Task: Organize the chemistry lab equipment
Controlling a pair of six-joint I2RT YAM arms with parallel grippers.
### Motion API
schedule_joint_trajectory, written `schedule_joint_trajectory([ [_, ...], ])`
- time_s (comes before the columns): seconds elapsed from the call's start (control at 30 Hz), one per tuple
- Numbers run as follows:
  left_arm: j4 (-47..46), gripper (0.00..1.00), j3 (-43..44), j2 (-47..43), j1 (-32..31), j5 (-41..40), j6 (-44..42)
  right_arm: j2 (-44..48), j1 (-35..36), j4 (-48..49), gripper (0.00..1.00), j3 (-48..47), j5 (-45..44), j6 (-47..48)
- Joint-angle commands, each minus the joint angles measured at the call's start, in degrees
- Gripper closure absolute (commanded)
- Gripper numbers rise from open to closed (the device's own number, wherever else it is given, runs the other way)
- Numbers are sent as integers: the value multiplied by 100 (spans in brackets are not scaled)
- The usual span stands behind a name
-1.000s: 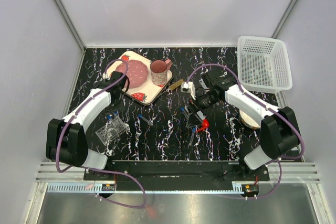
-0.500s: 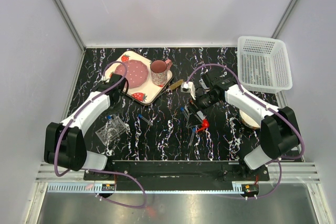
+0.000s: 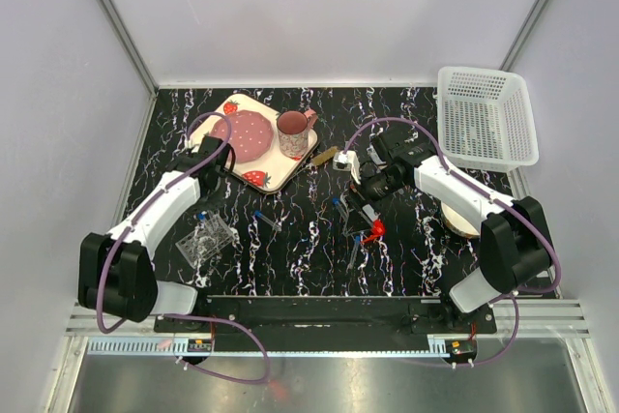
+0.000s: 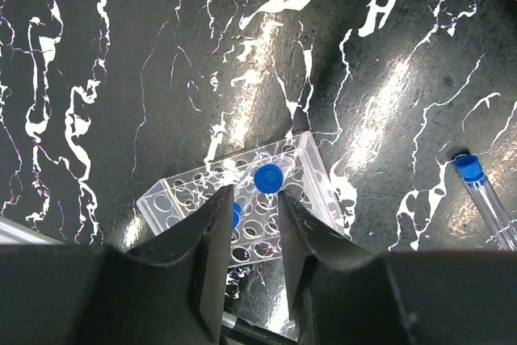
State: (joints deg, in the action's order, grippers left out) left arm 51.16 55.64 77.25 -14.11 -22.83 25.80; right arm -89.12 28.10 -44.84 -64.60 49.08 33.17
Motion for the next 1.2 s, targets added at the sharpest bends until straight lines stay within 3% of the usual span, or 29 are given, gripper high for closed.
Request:
schedule_joint_trajectory([
  [0.0, 52, 66, 52, -263, -13, -160, 83, -35, -41, 46, 0, -35, 49, 111],
  [0.2, 175, 57, 272, -720, -13, 41, 118, -96, -41, 80, 0, -44, -21, 15],
  [0.3, 149, 45, 307, -1150, -13, 226, 136, -219, -41, 203, 0, -105, -232, -309],
  [0.43, 0, 13, 194, -2071, -4, 629, 74, -500, 90, 230, 0, -307, -888, -671],
  [0.5, -105, 3, 88, -2441, -4, 744, 100, -667, 301, 116, 1, -421, -1294, -741],
  [0.67, -377, 1, -237, -3804, 13, 1201, 363, -966, 688, -104, 6, -870, -2472, -1084],
  [0.83, -633, 1, -677, -4770, 22, 1782, 715, -1397, 978, -69, 17, -1133, -3289, -1567],
  [0.97, -686, 1, -896, -5123, 22, 1984, 847, -1766, 1066, 27, 28, -1283, -3598, -2023],
  [1.17, -826, 1, -1046, -5273, 22, 2511, 935, -2117, 1145, 186, 38, -1503, -4073, -2297],
])
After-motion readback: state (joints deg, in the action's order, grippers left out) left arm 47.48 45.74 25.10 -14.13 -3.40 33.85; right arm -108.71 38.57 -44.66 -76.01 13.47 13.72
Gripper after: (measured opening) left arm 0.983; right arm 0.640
